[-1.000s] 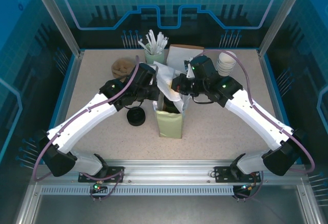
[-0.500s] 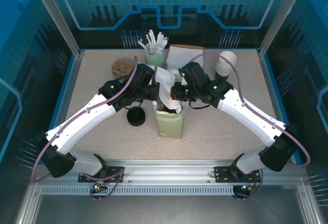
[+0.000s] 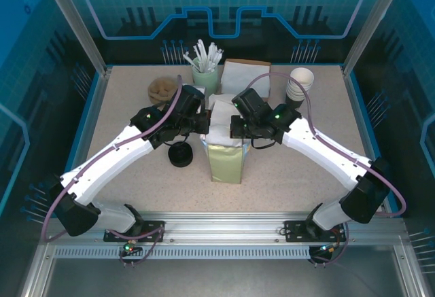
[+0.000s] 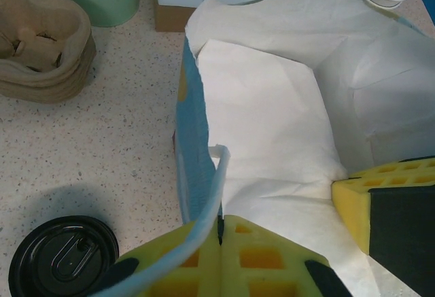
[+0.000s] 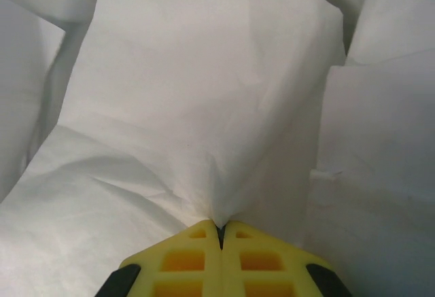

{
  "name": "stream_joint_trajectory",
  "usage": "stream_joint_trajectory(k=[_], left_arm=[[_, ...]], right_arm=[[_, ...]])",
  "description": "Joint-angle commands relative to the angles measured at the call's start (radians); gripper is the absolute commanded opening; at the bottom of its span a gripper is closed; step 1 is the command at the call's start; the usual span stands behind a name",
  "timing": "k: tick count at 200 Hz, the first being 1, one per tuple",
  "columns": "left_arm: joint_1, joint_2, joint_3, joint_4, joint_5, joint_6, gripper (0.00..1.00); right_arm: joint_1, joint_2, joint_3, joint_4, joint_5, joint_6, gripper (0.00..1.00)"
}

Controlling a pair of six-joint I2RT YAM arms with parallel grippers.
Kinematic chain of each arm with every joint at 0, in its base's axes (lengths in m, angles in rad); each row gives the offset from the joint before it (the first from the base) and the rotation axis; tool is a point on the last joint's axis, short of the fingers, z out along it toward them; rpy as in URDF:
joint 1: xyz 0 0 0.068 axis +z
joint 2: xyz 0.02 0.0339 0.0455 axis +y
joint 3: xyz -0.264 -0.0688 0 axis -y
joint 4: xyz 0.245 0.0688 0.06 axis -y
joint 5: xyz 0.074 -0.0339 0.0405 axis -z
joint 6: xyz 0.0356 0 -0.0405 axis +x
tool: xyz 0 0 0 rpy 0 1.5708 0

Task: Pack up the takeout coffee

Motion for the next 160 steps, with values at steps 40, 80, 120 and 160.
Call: stream_joint_trajectory(k=[40,80,120,160], left_arm=[[0.006,-0.022,-0.022,-0.006,-0.003,-0.023,0.0],[0.007,-0.028,-0.03,0.002,0.007,-0.027,0.0],[0.007,-0.034,-0.031,0.0,0.01,-0.028,0.0],[0.006,-0.041,-0.025,0.002,0.014,-0.026,0.0]], right_arm=[[0.025,0.043,0.03,-0.062,0.024,-0.023,0.0],[0.029,0.052,0.059,-0.06,0.007,-0.035,0.0],[0.03,0.052,0.104,-0.068,-0.013,-0.056,0.15],[0.029,0.045,0.186,-0.094,-0.015,-0.08,0.34]])
